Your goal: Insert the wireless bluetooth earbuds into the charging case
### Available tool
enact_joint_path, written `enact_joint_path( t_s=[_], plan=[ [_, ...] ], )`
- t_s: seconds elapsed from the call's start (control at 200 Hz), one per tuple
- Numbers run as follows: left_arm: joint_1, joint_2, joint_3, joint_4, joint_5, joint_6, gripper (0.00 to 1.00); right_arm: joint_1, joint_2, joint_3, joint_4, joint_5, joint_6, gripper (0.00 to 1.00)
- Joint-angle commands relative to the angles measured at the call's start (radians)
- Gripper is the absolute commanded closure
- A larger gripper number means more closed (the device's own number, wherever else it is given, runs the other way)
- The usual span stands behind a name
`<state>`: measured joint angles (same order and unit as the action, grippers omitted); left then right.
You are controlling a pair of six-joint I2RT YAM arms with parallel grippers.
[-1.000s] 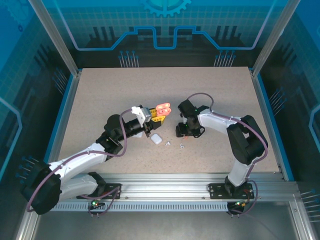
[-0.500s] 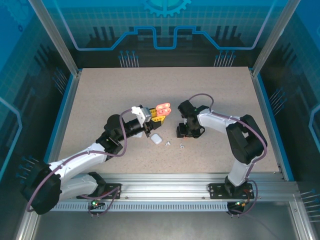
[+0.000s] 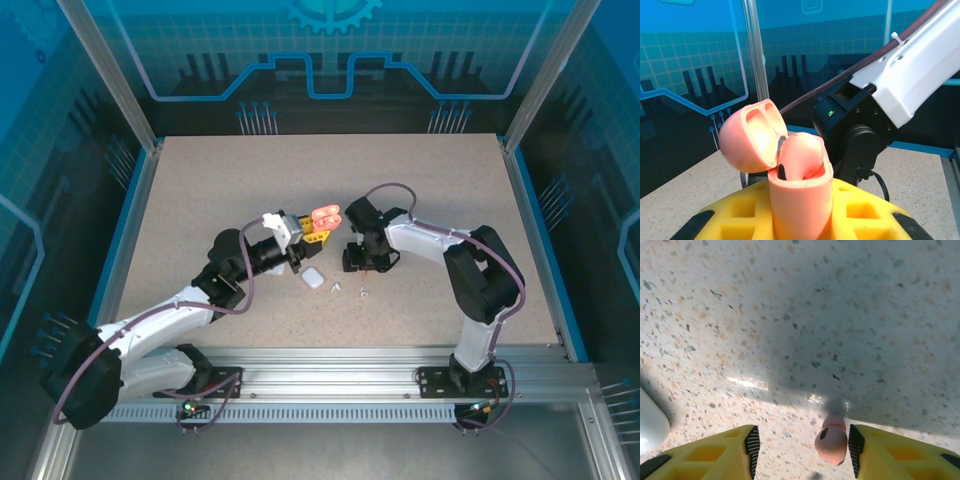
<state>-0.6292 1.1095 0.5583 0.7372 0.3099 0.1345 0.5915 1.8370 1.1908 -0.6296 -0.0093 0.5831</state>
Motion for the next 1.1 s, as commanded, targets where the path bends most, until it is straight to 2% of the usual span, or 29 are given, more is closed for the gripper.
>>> enact_joint_path(
  t_s=[0.0, 0.285, 0.455, 0.71, 1.096],
  plan=[
    [0.002, -0.023, 0.003, 0.001, -0.012, 0.025, 0.88, 0.014, 0.036, 0.036, -0.021, -0.011, -0.024, 0.47],
    [0.003, -0.023, 0.008, -0.004, -0.012, 0.027, 0.88, 0.014, 0.007, 0.059, -0.114, 0.103, -0.076, 0.48],
    [0.002, -0.017, 0.012, -0.001, -0.009, 0.020, 0.88, 0.038, 0.004, 0.070, -0.101, 0.087, -0.107, 0.49],
    [0.003, -0.017, 0.015, -0.002, -0.008, 0.023, 0.88, 0.044, 0.026, 0.062, -0.056, -0.013, -0.095, 0.52],
    [0.003, -0.023, 0.008, -0.002, -0.009, 0.023, 0.88, 0.053, 0.055, 0.069, -0.099, -0.020, -0.106, 0.61]
  ],
)
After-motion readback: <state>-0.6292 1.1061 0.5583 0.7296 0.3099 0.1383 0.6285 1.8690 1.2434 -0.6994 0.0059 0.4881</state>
